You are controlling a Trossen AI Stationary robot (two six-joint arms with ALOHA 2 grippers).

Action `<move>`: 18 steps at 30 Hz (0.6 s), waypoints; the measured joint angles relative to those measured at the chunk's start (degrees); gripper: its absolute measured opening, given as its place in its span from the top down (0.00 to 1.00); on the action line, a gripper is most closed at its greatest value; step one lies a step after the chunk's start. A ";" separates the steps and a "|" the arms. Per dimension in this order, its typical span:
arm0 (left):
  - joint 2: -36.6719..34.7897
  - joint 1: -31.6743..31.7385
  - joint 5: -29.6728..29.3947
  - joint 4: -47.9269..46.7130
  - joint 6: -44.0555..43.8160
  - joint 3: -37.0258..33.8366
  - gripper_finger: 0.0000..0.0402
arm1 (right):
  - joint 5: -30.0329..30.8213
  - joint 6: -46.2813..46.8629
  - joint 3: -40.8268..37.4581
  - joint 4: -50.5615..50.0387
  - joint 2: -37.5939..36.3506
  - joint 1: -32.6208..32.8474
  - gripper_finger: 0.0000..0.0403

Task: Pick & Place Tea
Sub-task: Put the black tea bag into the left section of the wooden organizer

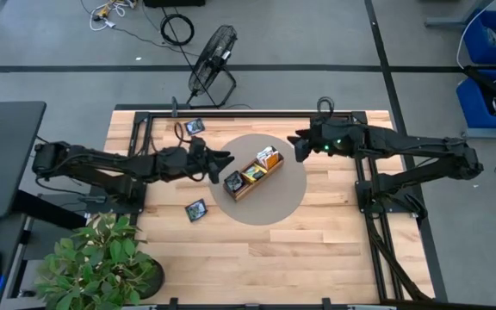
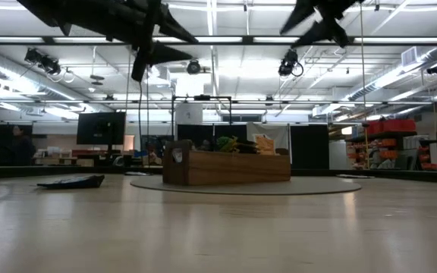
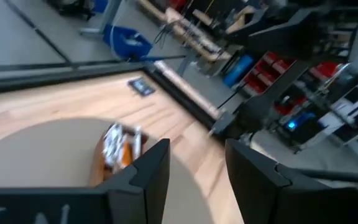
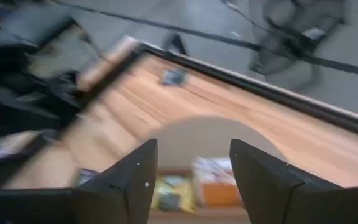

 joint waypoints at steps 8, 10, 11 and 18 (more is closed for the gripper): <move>-3.65 0.22 0.97 0.03 4.19 -0.02 0.60 | -23.03 -5.84 0.00 22.09 -0.33 -0.70 0.51; -4.03 0.24 0.97 0.17 5.27 0.02 0.60 | -22.66 -5.28 0.02 30.36 0.51 -0.13 0.53; -4.45 0.24 0.94 -0.47 5.58 -0.06 0.60 | -21.73 -5.20 0.02 33.13 1.11 0.37 0.53; -5.38 0.24 1.14 0.46 5.83 -0.02 0.60 | -20.52 1.04 -9.28 53.02 5.13 2.27 0.55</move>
